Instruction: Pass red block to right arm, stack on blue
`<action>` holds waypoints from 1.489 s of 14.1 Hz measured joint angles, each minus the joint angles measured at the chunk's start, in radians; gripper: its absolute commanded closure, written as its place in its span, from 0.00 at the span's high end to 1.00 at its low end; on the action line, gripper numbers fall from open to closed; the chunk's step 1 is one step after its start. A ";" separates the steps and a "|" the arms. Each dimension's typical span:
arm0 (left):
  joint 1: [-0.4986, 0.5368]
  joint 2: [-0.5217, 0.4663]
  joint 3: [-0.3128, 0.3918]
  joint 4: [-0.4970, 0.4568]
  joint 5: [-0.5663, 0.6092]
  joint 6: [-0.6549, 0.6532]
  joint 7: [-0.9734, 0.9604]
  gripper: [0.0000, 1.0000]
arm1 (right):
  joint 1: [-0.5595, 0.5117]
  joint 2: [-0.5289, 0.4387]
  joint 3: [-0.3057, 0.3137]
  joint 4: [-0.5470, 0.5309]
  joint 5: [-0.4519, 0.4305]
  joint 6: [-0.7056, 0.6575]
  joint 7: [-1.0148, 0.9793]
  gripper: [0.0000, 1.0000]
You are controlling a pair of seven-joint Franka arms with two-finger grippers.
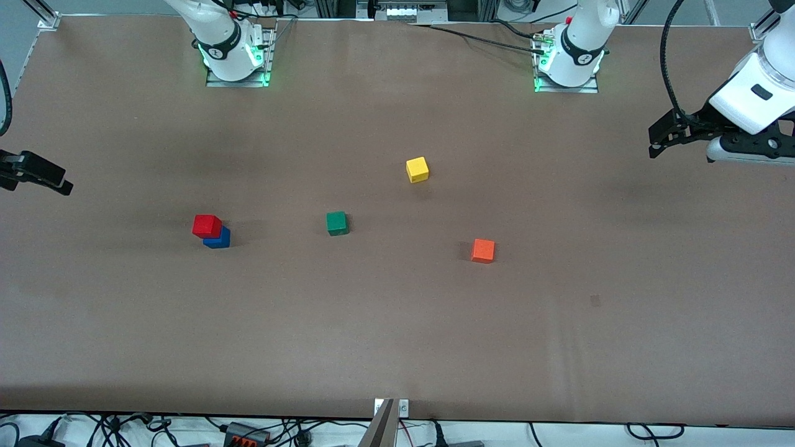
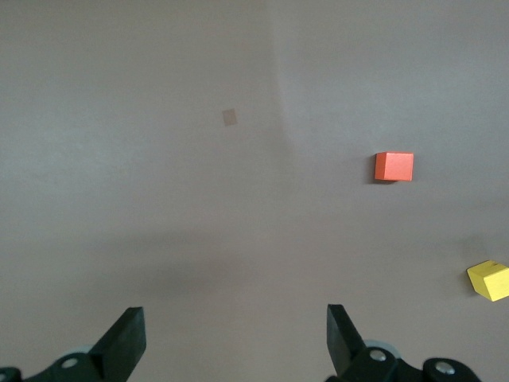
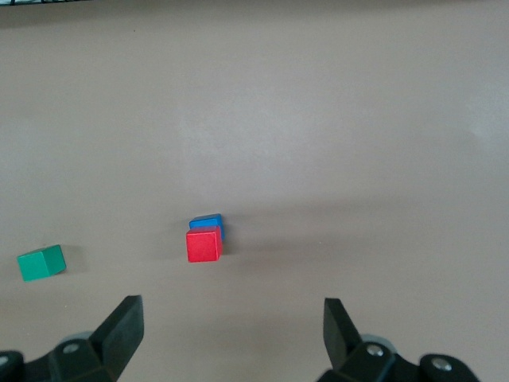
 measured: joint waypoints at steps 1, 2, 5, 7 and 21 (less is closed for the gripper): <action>0.000 0.003 0.000 0.003 0.000 0.000 0.000 1.00 | 0.016 0.000 -0.015 -0.001 -0.001 -0.001 0.000 1.00; 0.000 0.005 0.000 0.004 0.000 -0.001 0.000 1.00 | 0.028 0.000 -0.026 -0.004 -0.001 -0.001 0.000 1.00; 0.000 0.008 0.000 0.007 0.000 -0.003 0.001 1.00 | 0.037 -0.007 -0.033 -0.025 -0.006 -0.007 0.000 1.00; 0.000 0.008 0.000 0.007 0.000 -0.004 0.001 1.00 | 0.039 -0.049 -0.033 -0.097 -0.033 0.014 0.000 1.00; -0.001 0.008 -0.001 0.008 0.000 -0.038 0.008 1.00 | 0.058 -0.181 -0.033 -0.269 -0.046 0.063 -0.004 1.00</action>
